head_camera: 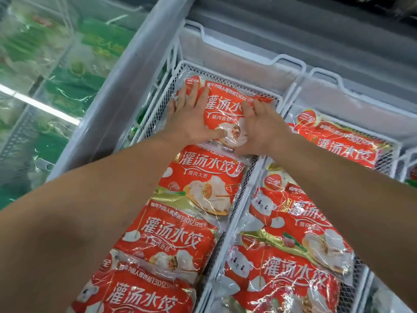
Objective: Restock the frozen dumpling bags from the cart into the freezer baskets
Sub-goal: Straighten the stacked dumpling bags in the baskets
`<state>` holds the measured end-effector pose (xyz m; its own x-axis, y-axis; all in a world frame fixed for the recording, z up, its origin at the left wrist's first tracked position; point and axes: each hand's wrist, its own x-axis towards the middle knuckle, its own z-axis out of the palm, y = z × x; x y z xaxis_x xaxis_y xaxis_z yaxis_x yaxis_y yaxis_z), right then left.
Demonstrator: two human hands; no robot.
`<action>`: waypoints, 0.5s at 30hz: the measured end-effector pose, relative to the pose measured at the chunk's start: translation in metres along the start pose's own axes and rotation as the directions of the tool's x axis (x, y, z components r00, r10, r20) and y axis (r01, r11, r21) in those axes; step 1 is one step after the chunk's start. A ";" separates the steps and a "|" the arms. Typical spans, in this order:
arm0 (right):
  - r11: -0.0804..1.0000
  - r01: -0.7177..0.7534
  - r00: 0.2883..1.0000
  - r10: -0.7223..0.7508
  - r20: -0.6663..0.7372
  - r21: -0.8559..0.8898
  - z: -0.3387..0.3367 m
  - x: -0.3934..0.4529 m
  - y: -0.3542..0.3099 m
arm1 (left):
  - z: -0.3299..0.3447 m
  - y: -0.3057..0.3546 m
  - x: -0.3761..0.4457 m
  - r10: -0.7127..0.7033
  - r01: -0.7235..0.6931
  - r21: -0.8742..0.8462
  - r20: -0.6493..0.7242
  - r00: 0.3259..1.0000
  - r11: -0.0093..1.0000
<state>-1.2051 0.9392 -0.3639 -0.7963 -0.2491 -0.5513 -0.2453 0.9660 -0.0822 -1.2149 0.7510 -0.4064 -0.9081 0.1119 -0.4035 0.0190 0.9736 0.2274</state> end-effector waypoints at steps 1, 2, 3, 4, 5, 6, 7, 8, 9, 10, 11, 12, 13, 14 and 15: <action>0.999 0.019 0.998 -0.016 -0.063 0.051 -0.001 -0.008 0.001 | -0.001 0.003 -0.004 0.007 -0.007 -0.017 -0.034 0.999 1.000; 0.993 0.044 0.990 -0.030 -0.136 0.105 -0.001 -0.017 0.003 | -0.003 0.007 -0.008 0.015 -0.019 -0.050 -0.072 0.997 0.999; 0.985 0.060 0.976 -0.024 -0.217 0.160 -0.002 -0.031 0.007 | -0.005 0.016 -0.016 0.035 -0.045 -0.088 -0.111 0.993 0.995; 0.974 0.064 0.954 0.003 -0.298 0.216 -0.001 -0.045 0.013 | -0.006 0.025 -0.024 0.056 -0.076 -0.125 -0.157 0.986 0.989; 0.961 0.061 0.930 0.043 -0.366 0.269 0.001 -0.056 0.018 | -0.006 0.032 -0.031 0.071 -0.104 -0.166 -0.195 0.978 0.981; 0.946 0.037 0.906 0.104 -0.411 0.321 0.005 -0.073 0.027 | -0.006 0.044 -0.041 0.105 -0.152 -0.201 -0.226 0.968 0.968; 0.932 0.009 0.889 0.158 -0.431 0.362 0.010 -0.088 0.038 | -0.007 0.056 -0.049 0.137 -0.198 -0.225 -0.261 0.956 0.954; 0.922 -0.018 0.878 0.199 -0.435 0.386 0.018 -0.098 0.048 | -0.007 0.065 -0.057 0.158 -0.233 -0.244 -0.291 0.944 0.941; 0.917 -0.057 0.875 0.236 -0.423 0.394 0.026 -0.112 0.063 | -0.007 0.080 -0.064 0.186 -0.272 -0.258 -0.314 0.931 0.927; 0.914 -0.096 0.880 0.263 -0.395 0.394 0.033 -0.121 0.074 | -0.006 0.091 -0.069 0.217 -0.308 -0.261 -0.327 0.920 0.915; 0.907 -0.148 0.890 0.296 -0.347 0.395 0.042 -0.132 0.092 | -0.004 0.109 -0.075 0.269 -0.358 -0.253 -0.326 0.906 0.899; 0.896 -0.201 0.900 0.329 -0.287 0.397 0.048 -0.142 0.109 | -0.001 0.127 -0.079 0.325 -0.407 -0.238 -0.319 0.890 0.882; 0.889 -0.240 0.908 0.347 -0.234 0.389 0.053 -0.148 0.124 | 0.003 0.142 -0.080 0.373 -0.442 -0.222 -0.292 0.881 0.869; 0.890 -0.264 0.915 0.353 -0.194 0.372 0.058 -0.153 0.139 | 0.007 0.158 -0.080 0.417 -0.471 -0.209 -0.257 0.872 0.857; 0.895 -0.272 0.923 0.347 -0.166 0.354 0.061 -0.154 0.152 | 0.012 0.171 -0.076 0.450 -0.490 -0.195 -0.218 0.866 0.850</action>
<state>-1.0862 1.1283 -0.3417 -0.9121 0.0935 -0.3993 0.1931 0.9568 -0.2171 -1.1373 0.9110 -0.3473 -0.8693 0.4913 -0.0543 0.3795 0.7337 0.5637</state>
